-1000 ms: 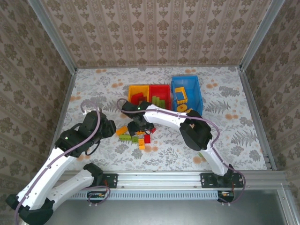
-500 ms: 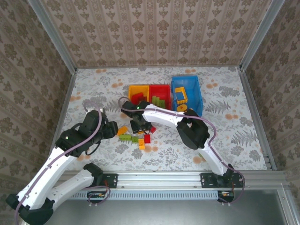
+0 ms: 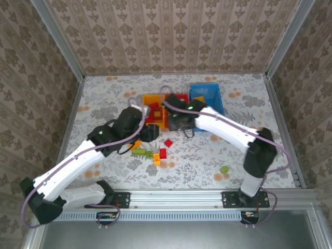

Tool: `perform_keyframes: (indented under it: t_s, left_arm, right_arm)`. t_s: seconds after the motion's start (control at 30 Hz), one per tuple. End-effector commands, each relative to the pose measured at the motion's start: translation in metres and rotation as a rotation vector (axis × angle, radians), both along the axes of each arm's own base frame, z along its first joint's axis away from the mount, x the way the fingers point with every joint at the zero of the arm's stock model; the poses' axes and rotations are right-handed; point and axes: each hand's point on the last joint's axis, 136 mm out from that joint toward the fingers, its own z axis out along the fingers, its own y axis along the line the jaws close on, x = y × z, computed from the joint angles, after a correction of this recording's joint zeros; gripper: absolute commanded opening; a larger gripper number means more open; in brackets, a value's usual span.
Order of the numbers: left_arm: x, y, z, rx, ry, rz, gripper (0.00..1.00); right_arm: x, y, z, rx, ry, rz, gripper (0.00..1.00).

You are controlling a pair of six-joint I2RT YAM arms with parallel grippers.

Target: Sort the legos into containers by color

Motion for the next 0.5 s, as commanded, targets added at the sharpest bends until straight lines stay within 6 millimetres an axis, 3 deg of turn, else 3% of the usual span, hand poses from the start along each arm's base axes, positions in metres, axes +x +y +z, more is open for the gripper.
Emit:
perform_keyframes:
  t_s: [0.0,0.07,0.17,0.33,0.47]
  left_arm:
    - [0.008,-0.045,0.022,-0.036,-0.087,-0.114,0.57]
    - [0.011,-0.067,0.02,-0.027,-0.089,-0.154,0.57]
    - [0.017,-0.093,0.019,-0.015,-0.093,-0.199,0.56]
    - [0.028,-0.119,0.014,-0.008,-0.087,-0.222,0.56]
    - [0.029,-0.126,0.01,-0.007,-0.081,-0.225,0.56]
  right_arm:
    - [0.008,-0.068,-0.009,-0.076,-0.001,-0.114,0.38]
    - [0.018,-0.097,-0.012,-0.069,0.002,-0.171,0.38]
    - [0.04,-0.121,-0.021,-0.07,0.011,-0.228,0.38]
    - [0.078,-0.144,-0.047,-0.047,0.059,-0.35,0.38]
    - [0.1,-0.148,-0.066,-0.019,0.104,-0.397,0.39]
